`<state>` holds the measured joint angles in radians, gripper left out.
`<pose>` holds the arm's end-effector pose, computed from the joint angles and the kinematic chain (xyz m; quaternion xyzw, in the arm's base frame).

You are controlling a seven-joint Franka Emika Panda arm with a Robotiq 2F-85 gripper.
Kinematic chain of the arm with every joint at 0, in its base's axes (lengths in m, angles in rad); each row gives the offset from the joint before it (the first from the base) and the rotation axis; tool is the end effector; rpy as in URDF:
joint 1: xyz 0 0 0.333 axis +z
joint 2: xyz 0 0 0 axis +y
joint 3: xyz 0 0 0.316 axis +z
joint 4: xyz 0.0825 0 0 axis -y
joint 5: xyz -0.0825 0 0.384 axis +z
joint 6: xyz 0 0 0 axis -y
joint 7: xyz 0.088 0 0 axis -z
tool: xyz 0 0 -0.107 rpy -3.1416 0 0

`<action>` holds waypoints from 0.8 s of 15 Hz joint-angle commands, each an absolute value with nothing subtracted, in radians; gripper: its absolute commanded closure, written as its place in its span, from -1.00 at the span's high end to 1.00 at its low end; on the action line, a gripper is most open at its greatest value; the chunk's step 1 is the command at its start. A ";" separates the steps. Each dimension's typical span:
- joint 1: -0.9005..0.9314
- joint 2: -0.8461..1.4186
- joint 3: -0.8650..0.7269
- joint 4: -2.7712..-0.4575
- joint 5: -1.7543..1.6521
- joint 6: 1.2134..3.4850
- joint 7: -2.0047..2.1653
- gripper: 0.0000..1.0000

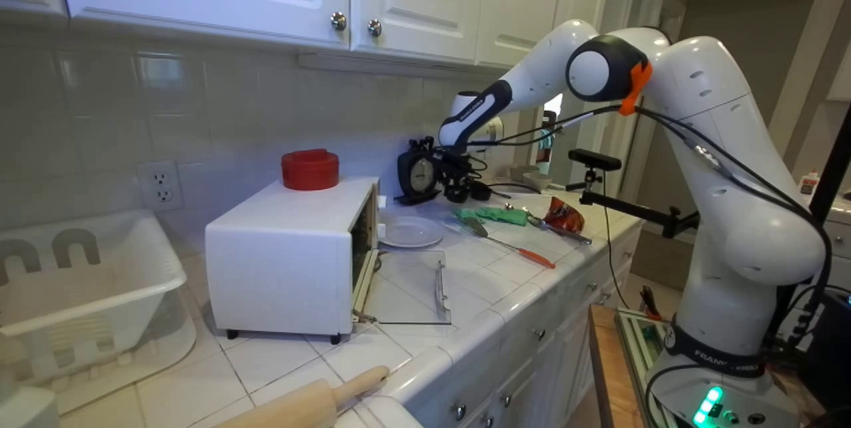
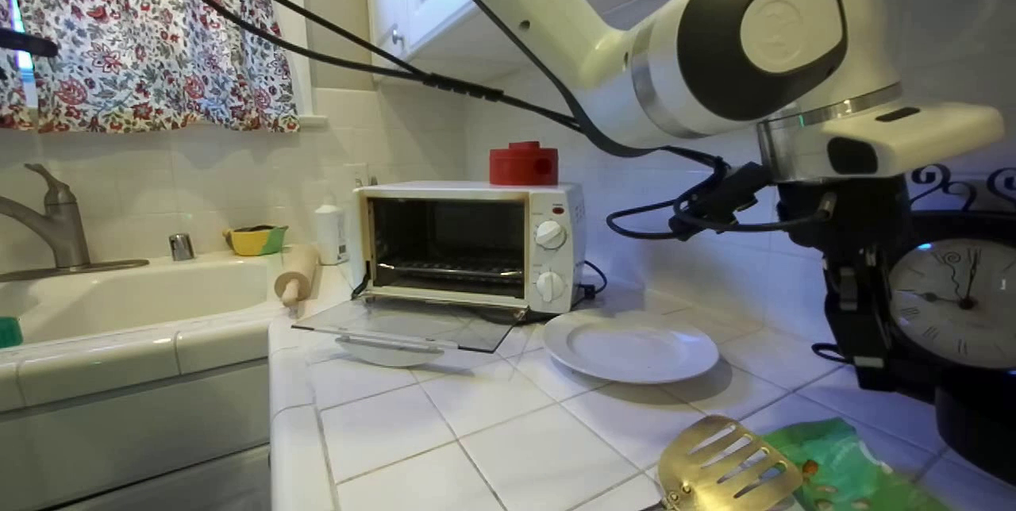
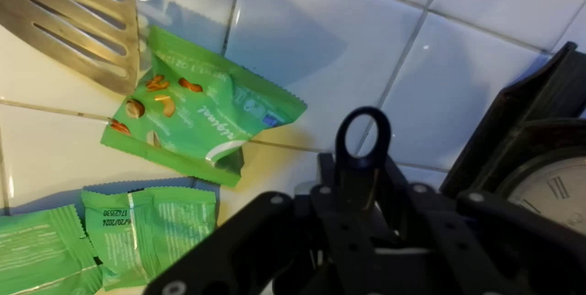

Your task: Move the black item to the right

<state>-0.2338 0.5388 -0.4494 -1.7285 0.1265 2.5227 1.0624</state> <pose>0.5606 -0.4082 0.3290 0.6333 -0.7555 0.1643 0.0322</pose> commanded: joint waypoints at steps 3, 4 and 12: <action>-0.238 0.629 -0.460 -1.623 0.071 2.493 1.135 -0.87; -0.236 0.639 -0.461 -1.616 0.063 2.497 1.139 -0.87; -0.231 0.696 -0.462 -1.552 0.026 2.489 1.143 -0.87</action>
<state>-0.2342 0.6581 -0.4531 -1.6073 0.0582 2.5102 1.1010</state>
